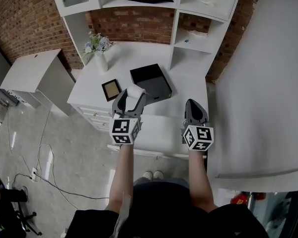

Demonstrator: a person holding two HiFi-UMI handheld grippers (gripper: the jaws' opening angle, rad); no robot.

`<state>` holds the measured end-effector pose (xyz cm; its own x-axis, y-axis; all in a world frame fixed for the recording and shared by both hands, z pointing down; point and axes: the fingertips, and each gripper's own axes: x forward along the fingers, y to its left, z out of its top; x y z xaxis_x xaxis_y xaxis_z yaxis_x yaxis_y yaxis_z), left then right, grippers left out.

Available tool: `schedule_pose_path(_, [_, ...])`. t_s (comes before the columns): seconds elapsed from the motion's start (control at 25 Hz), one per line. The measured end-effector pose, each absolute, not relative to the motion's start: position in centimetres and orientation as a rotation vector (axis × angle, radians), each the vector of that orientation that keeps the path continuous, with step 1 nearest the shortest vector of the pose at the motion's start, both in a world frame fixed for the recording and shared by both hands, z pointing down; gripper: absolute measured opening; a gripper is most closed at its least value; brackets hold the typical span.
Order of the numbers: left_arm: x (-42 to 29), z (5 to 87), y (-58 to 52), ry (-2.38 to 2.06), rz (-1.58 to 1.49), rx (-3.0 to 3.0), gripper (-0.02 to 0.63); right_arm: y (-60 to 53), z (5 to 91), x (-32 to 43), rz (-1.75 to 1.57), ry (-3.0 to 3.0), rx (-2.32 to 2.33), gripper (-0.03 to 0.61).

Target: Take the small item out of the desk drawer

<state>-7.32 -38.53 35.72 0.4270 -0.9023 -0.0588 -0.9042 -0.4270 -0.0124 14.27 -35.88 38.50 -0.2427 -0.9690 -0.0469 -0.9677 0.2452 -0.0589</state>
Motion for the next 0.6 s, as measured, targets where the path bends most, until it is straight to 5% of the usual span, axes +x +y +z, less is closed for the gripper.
schedule_pose_path(0.6, [-7.69,36.66,-38.56,1.657,0.032,-2.636,0.278,-36.25,38.88,13.31,-0.031,2.445,-1.872,-0.003])
